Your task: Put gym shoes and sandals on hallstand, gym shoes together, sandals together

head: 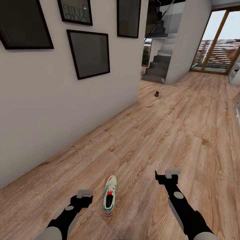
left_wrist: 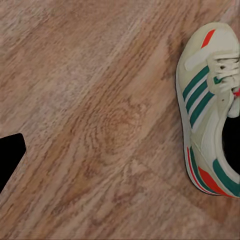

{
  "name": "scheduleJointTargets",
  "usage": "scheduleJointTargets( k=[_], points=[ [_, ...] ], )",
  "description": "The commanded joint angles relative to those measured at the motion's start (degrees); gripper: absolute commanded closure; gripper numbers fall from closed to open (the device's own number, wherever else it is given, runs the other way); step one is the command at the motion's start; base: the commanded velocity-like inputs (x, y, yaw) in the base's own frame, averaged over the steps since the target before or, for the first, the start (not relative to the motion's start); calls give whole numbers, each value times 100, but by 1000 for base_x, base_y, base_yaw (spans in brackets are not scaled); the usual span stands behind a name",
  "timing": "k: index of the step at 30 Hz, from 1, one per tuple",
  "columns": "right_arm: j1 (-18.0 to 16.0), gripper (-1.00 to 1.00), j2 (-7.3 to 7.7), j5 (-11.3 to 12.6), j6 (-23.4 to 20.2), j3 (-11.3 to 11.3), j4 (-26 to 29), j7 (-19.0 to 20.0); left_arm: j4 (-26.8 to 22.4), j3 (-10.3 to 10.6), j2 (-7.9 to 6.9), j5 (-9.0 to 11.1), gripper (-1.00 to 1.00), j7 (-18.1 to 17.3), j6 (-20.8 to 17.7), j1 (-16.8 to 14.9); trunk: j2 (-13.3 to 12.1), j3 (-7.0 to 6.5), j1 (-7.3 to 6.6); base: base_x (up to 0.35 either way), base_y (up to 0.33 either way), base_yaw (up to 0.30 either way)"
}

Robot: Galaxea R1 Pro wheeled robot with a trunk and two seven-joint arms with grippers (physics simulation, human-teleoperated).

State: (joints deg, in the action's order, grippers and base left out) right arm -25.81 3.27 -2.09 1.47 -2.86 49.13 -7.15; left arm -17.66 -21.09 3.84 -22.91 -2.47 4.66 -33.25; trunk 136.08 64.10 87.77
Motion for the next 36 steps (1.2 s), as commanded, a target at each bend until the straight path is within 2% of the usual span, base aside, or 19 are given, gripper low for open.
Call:
scheduleJointTargets(
  k=[1,6,7,9,10,13,17,23,28,36],
  points=[
    [-5,-100,7,-23,5,-28,-3,-49,-40,-51,1,-44,-100,-26,16,-3,2,4,-1,0,0,0],
    [-3,-100,7,-26,1,-22,4,-52,-261,-74,-14,-3,-100,-26,11,4,2,4,-1,0,0,0],
    [-4,-100,15,-24,-5,4,9,-58,-431,-53,-4,625,-100,-43,42,0,42,22,21,0,0,0],
    [-4,-100,15,-24,-6,6,9,-58,-434,-48,11,668,-100,-48,47,-2,122,58,65,0,0,0],
    [-3,-100,16,-27,-6,9,11,-58,-433,-16,94,706,-100,-62,113,-4,162,76,87,0,0,0],
    [-3,-100,19,-27,-7,10,10,-58,-435,9,174,700,-100,-75,245,-5,282,134,153,0,0,0],
    [-3,-100,18,-28,-1,5,9,-58,-443,32,218,700,-100,-63,490,9,282,140,153,0,0,0],
    [-4,-100,17,-26,3,-3,9,-58,-443,2,178,709,-100,-54,575,37,282,142,153,0,0,-51],
    [-3,-100,13,-21,-2,-3,9,-58,-435,3,163,721,-100,-53,605,56,282,142,153,28,-1,-230],
    [-3,-100,9,-20,-12,-4,22,-58,-438,31,162,726,-100,-49,627,64,282,142,153,257,-100,-121]
  ],
)
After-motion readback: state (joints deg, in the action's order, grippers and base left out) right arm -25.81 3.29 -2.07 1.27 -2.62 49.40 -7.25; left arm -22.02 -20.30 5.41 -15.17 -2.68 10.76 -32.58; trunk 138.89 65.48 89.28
